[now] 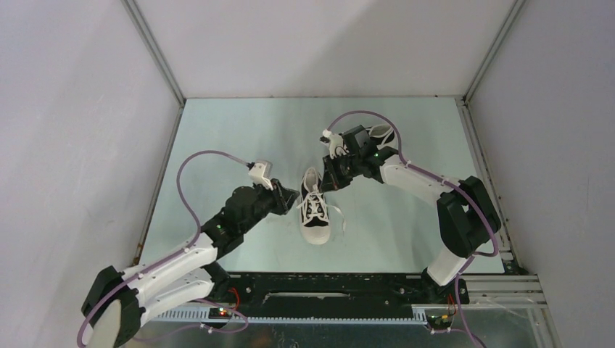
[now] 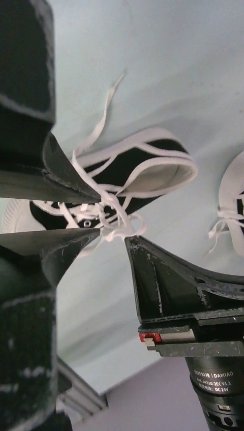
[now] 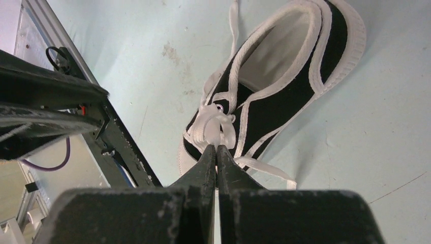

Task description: Tie the shoes

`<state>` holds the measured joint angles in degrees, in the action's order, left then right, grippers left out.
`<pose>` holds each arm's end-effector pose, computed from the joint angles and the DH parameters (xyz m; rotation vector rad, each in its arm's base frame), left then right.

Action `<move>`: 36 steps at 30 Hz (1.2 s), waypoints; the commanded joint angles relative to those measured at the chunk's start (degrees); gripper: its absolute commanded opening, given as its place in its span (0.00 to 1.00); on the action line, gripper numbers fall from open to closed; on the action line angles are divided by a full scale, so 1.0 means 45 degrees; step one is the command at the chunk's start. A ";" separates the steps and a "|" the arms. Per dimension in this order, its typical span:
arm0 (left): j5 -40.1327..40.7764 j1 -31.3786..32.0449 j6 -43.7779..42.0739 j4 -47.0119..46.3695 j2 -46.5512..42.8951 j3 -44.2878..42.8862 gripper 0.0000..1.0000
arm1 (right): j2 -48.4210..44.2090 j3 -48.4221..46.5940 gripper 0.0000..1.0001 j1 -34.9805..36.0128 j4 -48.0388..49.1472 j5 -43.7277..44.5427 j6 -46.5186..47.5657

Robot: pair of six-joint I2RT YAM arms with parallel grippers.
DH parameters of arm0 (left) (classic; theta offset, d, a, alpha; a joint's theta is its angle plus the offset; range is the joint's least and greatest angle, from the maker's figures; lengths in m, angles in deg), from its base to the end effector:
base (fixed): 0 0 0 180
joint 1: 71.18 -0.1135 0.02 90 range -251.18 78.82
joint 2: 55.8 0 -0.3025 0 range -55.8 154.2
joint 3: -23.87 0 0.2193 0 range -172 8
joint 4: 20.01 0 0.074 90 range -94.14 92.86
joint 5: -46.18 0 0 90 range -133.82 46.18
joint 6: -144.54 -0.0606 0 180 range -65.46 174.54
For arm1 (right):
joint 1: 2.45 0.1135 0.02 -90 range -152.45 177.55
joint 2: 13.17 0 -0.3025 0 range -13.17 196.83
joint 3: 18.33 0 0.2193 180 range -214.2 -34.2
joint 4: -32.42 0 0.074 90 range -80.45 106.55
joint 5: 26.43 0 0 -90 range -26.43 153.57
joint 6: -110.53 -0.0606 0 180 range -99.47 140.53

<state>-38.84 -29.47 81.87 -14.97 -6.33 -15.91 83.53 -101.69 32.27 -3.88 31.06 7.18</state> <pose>0.1301 -0.1089 0.2723 0.1741 1.8882 -0.7602 0.2689 0.2259 0.2680 -0.7341 2.4311 1.0504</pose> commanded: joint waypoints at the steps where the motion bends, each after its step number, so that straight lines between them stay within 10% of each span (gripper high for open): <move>1: -0.0627 0.0311 0.3024 -0.1992 0.0462 0.0408 0.35 | -0.0470 -0.0657 0.00 0.0072 0.0403 -0.0017 -0.0168; 10: -0.0381 0.1054 0.5087 -0.2762 0.2740 0.0046 0.50 | -0.0340 -0.0668 0.00 0.0065 0.0361 -0.0035 -0.0271; 36: 0.0145 0.1231 0.5820 -0.4067 0.5648 -0.0922 0.30 | -0.0251 -0.0668 0.00 0.0104 0.0275 -0.0241 -0.0251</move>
<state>-39.48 -24.25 107.31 -30.35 19.03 -17.92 83.53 -102.32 32.37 -3.64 30.82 5.96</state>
